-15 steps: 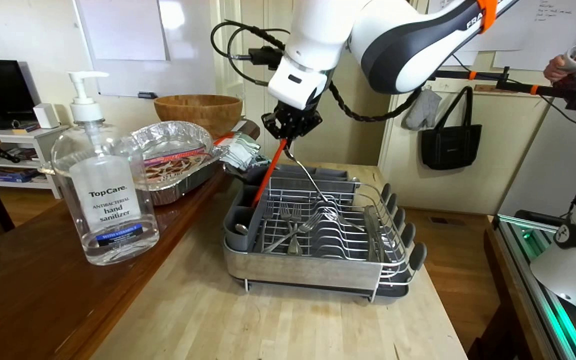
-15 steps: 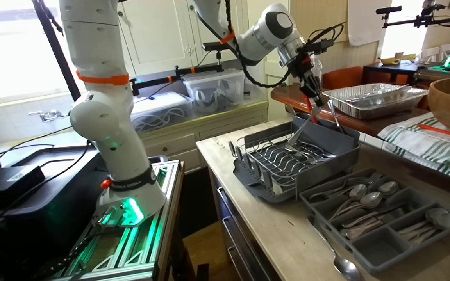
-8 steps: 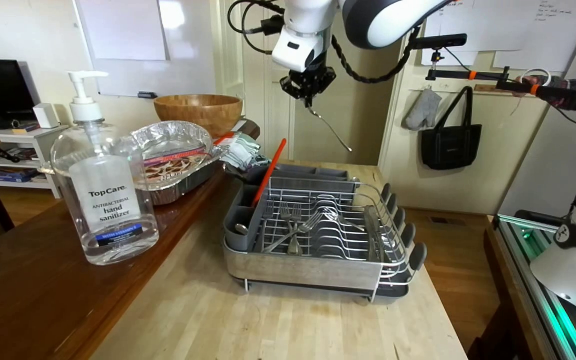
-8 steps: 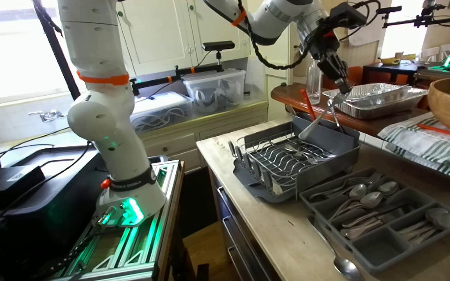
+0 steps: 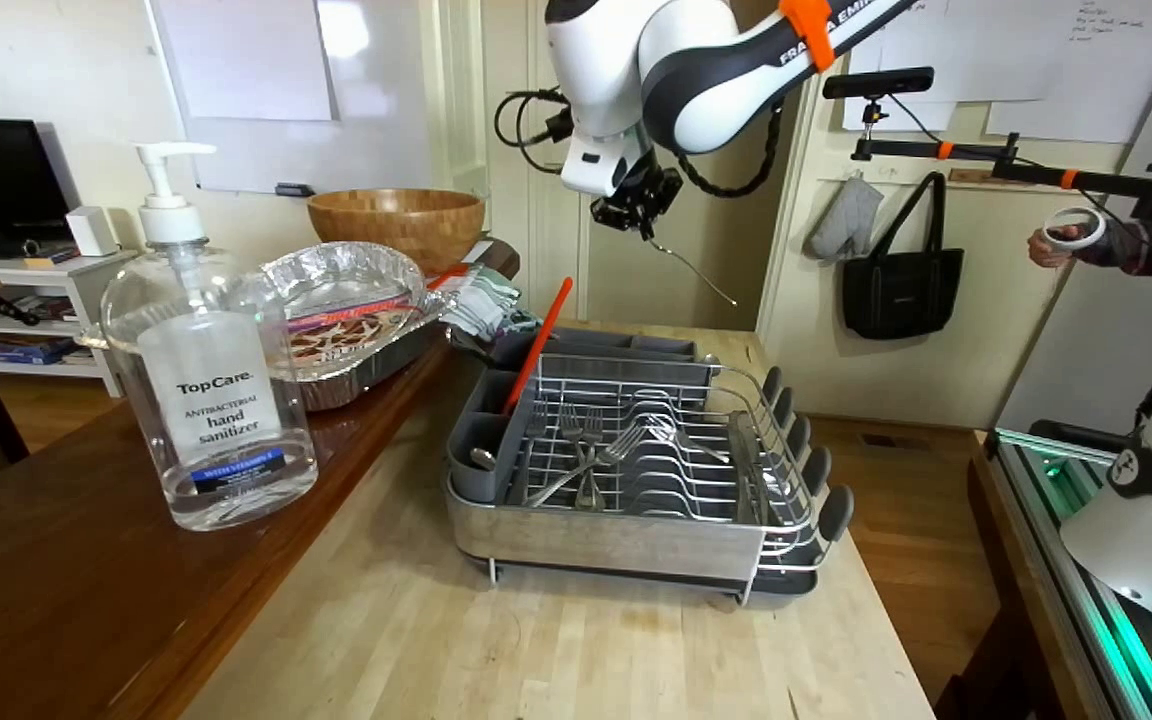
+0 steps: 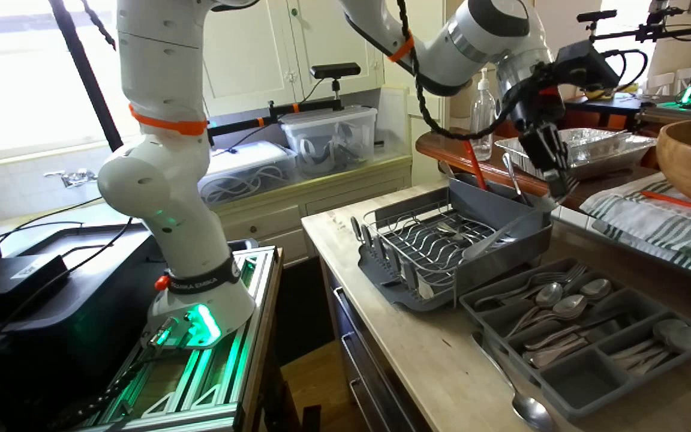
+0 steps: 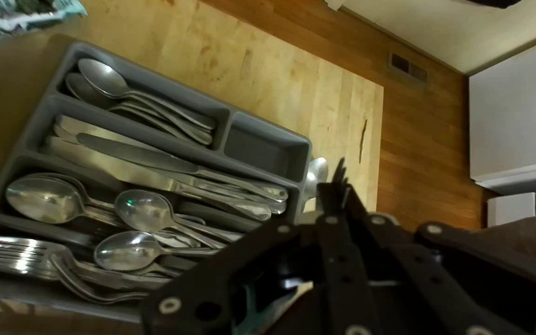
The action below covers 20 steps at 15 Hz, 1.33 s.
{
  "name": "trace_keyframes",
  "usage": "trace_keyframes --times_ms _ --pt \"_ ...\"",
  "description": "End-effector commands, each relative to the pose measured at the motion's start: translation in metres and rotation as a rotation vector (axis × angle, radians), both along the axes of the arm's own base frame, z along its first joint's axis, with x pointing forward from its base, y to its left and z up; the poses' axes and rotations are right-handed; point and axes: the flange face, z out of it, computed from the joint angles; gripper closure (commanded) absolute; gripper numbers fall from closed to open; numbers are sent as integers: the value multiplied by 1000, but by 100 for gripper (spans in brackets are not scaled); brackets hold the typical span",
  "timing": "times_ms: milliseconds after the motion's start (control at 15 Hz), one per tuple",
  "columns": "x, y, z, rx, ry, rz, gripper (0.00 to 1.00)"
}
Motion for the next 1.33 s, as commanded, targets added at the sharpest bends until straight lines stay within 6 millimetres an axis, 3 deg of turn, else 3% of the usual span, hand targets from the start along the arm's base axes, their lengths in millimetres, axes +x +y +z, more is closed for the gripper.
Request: trace_keyframes --times_ms 0,67,133,267,733,1267 --pt "7 -3 -51 70 89 -12 99" --pt "2 -3 -32 20 56 -11 99" --pt "2 -4 -43 21 72 -14 96" --pt "3 -3 -43 21 71 -14 99" --pt "16 -13 -59 282 254 243 99" --pt "38 -19 -83 445 373 497 99"
